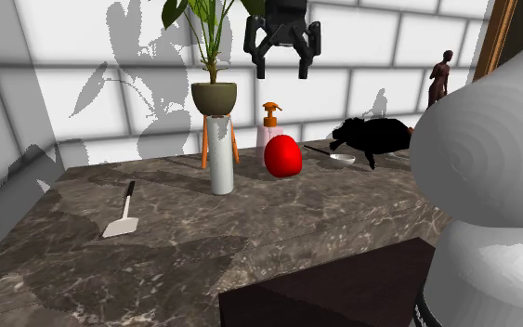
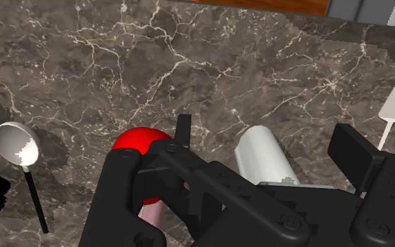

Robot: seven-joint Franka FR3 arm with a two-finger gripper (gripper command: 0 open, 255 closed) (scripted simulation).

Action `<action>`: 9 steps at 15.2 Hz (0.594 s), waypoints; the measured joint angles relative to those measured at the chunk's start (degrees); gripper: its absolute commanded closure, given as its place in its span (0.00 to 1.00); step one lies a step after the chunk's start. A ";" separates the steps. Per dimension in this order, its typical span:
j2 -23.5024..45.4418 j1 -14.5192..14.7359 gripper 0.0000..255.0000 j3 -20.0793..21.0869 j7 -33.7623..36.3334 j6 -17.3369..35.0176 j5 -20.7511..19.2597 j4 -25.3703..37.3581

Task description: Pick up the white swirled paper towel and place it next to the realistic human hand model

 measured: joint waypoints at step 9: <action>19.46 -0.32 0.00 6.00 8.73 8.84 -2.46 11.29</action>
